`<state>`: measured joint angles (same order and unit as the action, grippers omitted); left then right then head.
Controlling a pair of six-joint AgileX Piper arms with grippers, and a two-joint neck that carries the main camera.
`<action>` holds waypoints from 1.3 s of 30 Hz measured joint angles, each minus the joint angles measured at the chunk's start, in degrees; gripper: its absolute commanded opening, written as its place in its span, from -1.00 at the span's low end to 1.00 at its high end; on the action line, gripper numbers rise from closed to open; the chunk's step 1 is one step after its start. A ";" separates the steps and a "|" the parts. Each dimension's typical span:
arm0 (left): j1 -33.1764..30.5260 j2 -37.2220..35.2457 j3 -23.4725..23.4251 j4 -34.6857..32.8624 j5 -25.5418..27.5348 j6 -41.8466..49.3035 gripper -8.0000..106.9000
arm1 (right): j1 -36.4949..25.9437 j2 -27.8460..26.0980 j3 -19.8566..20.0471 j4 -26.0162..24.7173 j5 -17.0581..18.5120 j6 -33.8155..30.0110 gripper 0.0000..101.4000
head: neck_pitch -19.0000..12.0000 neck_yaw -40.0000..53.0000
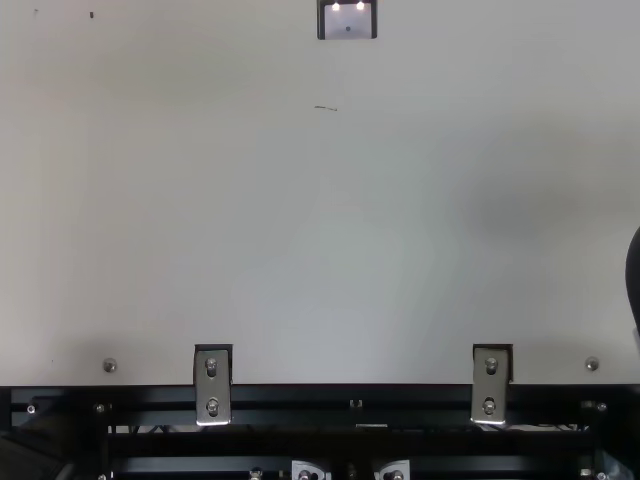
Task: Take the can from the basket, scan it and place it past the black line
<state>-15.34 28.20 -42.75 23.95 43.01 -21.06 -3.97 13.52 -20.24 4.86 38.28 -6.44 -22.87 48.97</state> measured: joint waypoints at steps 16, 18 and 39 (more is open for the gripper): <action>17.02 10.54 -6.30 -0.29 -9.06 -9.52 0.71 | 0.00 0.00 0.00 0.00 0.00 0.00 1.00 | -0.29 0.00; 19.07 12.08 -7.13 -0.67 -9.59 -8.84 0.71 | 0.00 0.00 0.00 0.00 0.00 0.00 1.00 | 0.00 0.00; 41.84 28.19 -19.95 -26.99 -3.23 30.05 0.71 | 0.00 0.00 0.00 0.00 0.00 0.00 1.00 | -0.29 0.00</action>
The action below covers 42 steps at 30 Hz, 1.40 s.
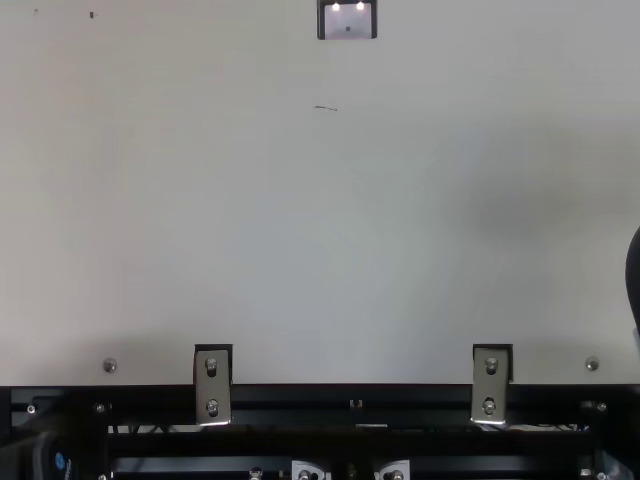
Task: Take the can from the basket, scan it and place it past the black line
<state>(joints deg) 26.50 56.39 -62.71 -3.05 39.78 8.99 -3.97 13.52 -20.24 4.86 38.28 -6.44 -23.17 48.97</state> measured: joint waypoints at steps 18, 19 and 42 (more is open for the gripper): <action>33.05 20.37 -14.38 -28.38 22.44 52.75 0.71 | 0.00 0.00 0.00 0.00 0.00 0.00 1.00 | 0.00 0.00; 34.05 21.30 -14.91 -27.94 23.06 54.84 0.71 | 0.00 0.00 0.00 0.00 0.00 0.00 1.00 | 0.00 0.00; 29.06 25.69 -13.63 -23.03 20.63 55.05 0.71 | 0.00 0.00 0.00 0.05 0.00 0.00 1.00 | 0.29 0.00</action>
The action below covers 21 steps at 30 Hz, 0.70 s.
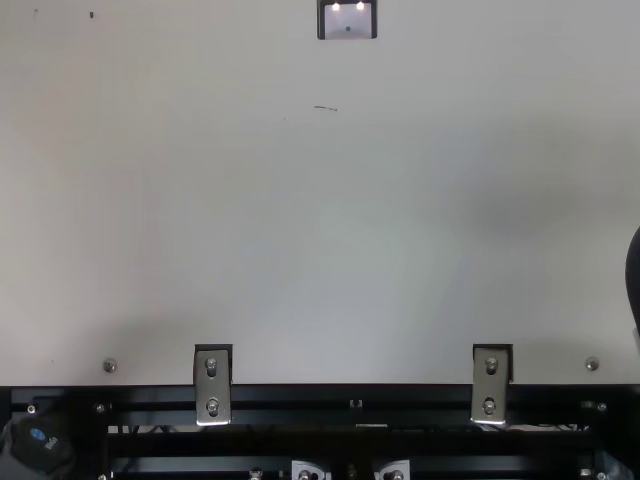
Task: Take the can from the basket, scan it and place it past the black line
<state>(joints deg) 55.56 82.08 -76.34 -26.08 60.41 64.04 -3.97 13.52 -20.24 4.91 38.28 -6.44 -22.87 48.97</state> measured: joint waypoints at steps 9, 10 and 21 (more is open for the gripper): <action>-5.62 4.97 2.33 3.69 -5.08 -7.33 0.71 | 0.00 0.00 0.00 0.00 0.00 0.00 1.00 | -0.29 0.00; -6.18 5.51 2.61 4.05 -5.79 -8.14 0.71 | 0.00 0.00 0.00 0.00 0.00 0.00 1.00 | 0.00 0.00; -10.91 12.63 6.43 6.18 -13.98 -13.88 0.71 | 0.00 0.00 0.00 0.06 0.00 0.00 1.00 | 0.00 0.00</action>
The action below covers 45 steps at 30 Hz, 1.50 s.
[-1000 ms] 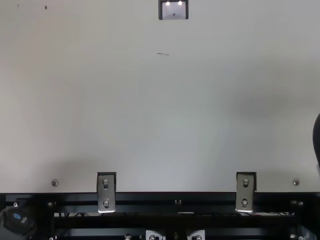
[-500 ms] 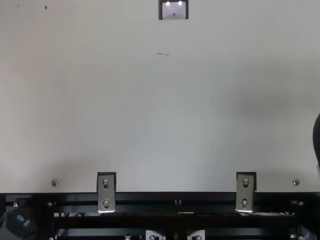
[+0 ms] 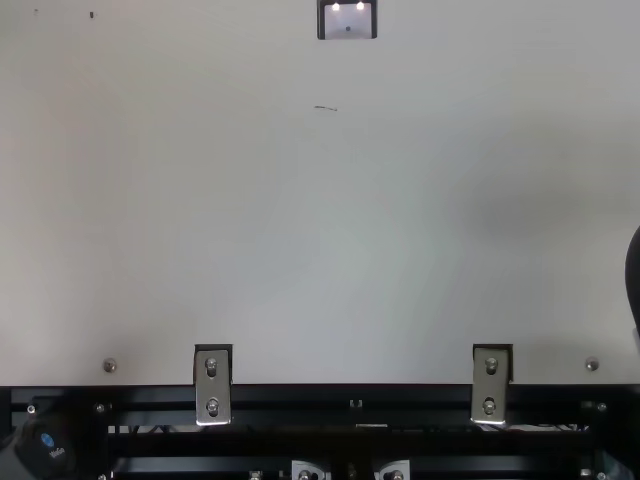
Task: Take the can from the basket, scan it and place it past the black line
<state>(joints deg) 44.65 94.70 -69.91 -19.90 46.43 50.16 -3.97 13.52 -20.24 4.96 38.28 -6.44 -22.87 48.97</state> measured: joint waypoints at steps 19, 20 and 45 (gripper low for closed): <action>-1.55 12.14 4.19 1.08 -11.40 1.88 0.71 | 0.00 0.00 0.00 0.04 0.00 0.00 1.00 | 0.00 0.00; -1.38 13.03 3.73 0.95 -11.62 2.02 0.71 | 0.00 0.00 0.00 0.04 0.00 0.00 1.00 | -0.29 0.00; -3.99 30.26 -5.58 0.99 -15.64 2.34 0.71 | 0.00 0.00 0.00 0.04 0.00 0.00 1.00 | 0.00 0.00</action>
<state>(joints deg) 40.67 124.96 -75.50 -18.91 30.79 52.50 -3.97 13.52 -20.24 5.00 38.28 -6.44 -22.87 48.97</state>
